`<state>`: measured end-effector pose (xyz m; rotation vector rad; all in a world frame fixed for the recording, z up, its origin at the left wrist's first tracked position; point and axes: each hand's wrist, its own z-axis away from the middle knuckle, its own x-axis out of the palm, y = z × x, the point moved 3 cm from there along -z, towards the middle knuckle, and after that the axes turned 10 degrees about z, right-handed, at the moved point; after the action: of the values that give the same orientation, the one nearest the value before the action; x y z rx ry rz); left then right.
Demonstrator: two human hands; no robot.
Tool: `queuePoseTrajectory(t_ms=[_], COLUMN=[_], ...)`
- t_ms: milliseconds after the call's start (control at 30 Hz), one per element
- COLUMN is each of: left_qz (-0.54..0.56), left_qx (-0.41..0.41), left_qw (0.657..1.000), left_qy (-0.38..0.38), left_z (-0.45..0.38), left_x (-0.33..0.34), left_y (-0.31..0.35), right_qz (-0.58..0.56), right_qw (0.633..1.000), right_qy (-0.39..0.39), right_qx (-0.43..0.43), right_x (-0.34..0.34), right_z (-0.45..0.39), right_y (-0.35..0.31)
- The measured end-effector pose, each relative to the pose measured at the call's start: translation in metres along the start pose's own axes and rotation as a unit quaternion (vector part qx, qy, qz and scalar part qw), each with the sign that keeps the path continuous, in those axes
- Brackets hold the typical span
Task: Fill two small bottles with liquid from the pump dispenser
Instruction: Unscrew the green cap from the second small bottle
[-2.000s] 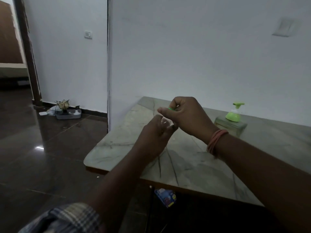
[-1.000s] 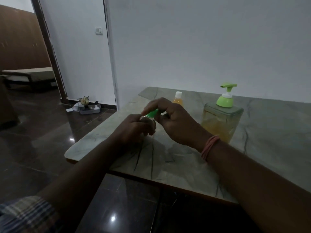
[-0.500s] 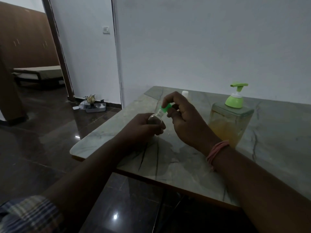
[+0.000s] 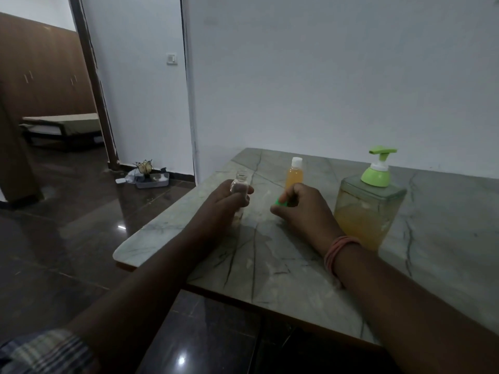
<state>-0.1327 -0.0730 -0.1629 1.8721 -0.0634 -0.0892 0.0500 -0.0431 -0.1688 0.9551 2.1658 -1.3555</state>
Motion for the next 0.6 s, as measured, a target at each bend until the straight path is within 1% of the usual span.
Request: queuePoseTrajectory(t_ms=[100,200,267,300,367,433,533,600], left_qz=[-0.011,-0.02,-0.026,-0.03,-0.03,-0.025,-0.032,-0.076], left_qx=[-0.01,-0.012,-0.012,-0.011,-0.005,0.0,0.018,0.058], left_qw=[1.0,0.999,0.999,0.999,0.999,0.999,0.999,0.995], left_qy=[-0.02,-0.025,-0.032,-0.032,-0.024,-0.021,-0.027,-0.037], left_z=[0.0,0.001,0.002,0.002,0.001,0.001,0.002,0.006], left_x=[0.003,0.004,0.004,0.004,0.005,0.003,0.003,0.006], left_y=[-0.003,-0.003,-0.003,-0.003,-0.004,-0.005,-0.005,-0.002], right_qz=[0.038,0.028,0.032,0.043,0.065,0.058,0.019,0.025], right_qw=[0.999,0.999,0.998,0.998,0.993,0.985,0.977,0.975], right_qy=[-0.016,-0.043,-0.058,-0.044,0.03,0.092,0.139,0.16], right_qx=[0.005,0.012,-0.002,-0.026,-0.09,-0.134,-0.162,-0.155], right_x=[0.002,0.002,0.0,-0.005,-0.027,-0.057,-0.105,-0.135], right_z=[0.005,0.011,0.016,0.017,0.018,0.019,0.017,0.01], right_y=[-0.001,-0.006,-0.013,-0.02,-0.039,-0.064,-0.097,-0.107])
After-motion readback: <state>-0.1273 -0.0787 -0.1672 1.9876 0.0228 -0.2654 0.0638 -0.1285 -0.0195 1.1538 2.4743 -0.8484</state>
